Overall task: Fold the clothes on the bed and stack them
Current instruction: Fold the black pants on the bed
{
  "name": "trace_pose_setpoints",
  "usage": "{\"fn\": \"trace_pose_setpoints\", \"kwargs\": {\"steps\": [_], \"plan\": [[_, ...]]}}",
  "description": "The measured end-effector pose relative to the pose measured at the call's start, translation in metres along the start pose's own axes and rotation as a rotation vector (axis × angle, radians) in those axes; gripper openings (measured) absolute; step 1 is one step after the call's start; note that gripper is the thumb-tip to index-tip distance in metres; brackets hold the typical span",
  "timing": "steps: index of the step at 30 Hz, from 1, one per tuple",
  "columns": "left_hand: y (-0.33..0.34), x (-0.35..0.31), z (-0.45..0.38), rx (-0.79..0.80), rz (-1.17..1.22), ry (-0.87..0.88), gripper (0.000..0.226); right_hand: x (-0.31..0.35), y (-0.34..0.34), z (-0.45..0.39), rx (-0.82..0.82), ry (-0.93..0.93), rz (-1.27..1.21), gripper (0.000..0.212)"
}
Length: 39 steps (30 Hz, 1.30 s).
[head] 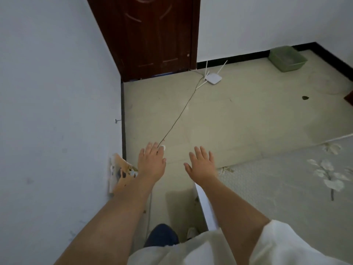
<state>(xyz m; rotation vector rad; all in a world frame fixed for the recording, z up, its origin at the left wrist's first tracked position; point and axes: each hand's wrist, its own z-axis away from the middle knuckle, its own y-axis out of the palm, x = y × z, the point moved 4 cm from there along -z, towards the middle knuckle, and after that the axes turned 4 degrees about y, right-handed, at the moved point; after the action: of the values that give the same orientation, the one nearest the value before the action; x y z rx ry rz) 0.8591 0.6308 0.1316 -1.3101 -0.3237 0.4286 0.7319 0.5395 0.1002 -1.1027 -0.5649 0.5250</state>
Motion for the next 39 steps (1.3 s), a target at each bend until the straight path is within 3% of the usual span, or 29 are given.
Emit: {"fn": "trace_pose_setpoints", "kwargs": {"steps": [7, 13, 18, 25, 31, 39], "plan": [[-0.03, 0.043, -0.166, 0.004, -0.014, -0.007, 0.052, 0.001, -0.054, -0.163, -0.056, 0.022, 0.008, 0.055], [-0.057, 0.061, -0.331, 0.05, -0.113, 0.118, 0.052, -0.018, -0.113, -0.305, -0.111, 0.212, -0.074, 0.055], [-0.092, 0.03, -0.446, 0.048, -0.145, 0.262, 0.052, -0.07, -0.169, -0.373, -0.18, 0.367, -0.161, 0.054], [-0.108, -0.106, -0.564, 0.091, -0.239, 0.625, 0.052, -0.213, -0.196, -0.389, -0.201, 0.738, -0.256, 0.057], [-0.135, -0.278, -0.65, 0.027, -0.286, 0.873, 0.054, -0.371, -0.225, -0.4, -0.231, 0.947, -0.312, 0.057], [-0.19, -0.514, -0.717, -0.101, -0.244, 1.14, 0.055, -0.561, -0.285, -0.385, -0.434, 1.182, -0.351, 0.055]]}}
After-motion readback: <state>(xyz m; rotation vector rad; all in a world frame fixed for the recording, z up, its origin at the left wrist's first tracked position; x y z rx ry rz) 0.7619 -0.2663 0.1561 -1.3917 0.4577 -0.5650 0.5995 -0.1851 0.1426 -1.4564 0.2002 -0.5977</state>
